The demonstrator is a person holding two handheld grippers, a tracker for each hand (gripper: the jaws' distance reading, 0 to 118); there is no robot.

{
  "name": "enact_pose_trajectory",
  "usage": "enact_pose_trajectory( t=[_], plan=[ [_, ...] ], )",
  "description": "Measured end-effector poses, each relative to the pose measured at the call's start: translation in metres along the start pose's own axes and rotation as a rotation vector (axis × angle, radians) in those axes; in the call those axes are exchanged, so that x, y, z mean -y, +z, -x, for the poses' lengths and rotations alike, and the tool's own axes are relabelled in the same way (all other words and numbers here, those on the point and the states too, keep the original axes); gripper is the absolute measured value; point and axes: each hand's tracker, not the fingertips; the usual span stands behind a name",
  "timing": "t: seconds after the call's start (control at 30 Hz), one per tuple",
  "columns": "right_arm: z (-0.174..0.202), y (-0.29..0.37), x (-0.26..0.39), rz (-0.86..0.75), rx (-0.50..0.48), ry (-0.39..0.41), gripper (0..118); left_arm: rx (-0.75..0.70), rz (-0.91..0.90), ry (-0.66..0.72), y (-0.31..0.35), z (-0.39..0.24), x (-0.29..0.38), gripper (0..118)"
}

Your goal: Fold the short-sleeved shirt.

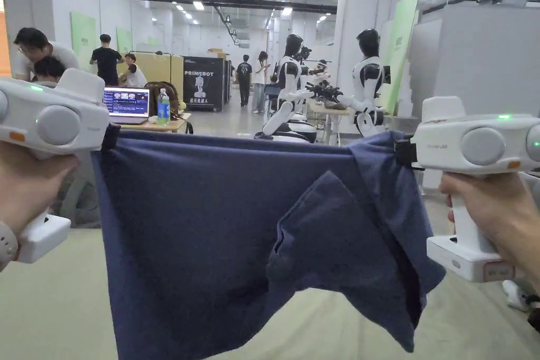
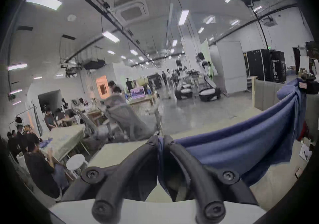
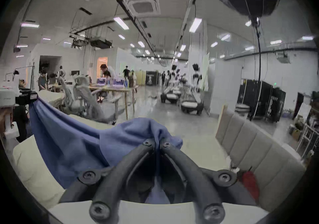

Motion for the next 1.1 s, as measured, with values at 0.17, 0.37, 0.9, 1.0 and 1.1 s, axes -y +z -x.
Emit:
enact_pose_trajectory(
  t=[0.17,0.37,0.9,1.0,1.1],
  plan=[
    [-0.002,-0.018,-0.044,-0.070,0.043,-0.012,4,-0.063,-0.078,0.007,-0.012,0.004,-0.040,2],
    [-0.002,-0.032,-0.072,-0.139,0.083,-0.003,4,-0.135,-0.138,-0.079,-0.039,-0.002,-0.068,2],
    [-0.015,-0.032,-0.045,-0.165,0.089,0.033,4,-0.101,-0.118,-0.067,-0.052,-0.019,-0.043,2],
    [-0.016,-0.033,-0.005,-0.103,0.070,0.031,4,-0.074,-0.069,-0.048,-0.052,-0.029,-0.006,2],
    [-0.020,-0.021,0.027,-0.077,0.051,0.012,4,-0.054,-0.037,-0.033,-0.040,-0.038,0.028,2]
  ],
)
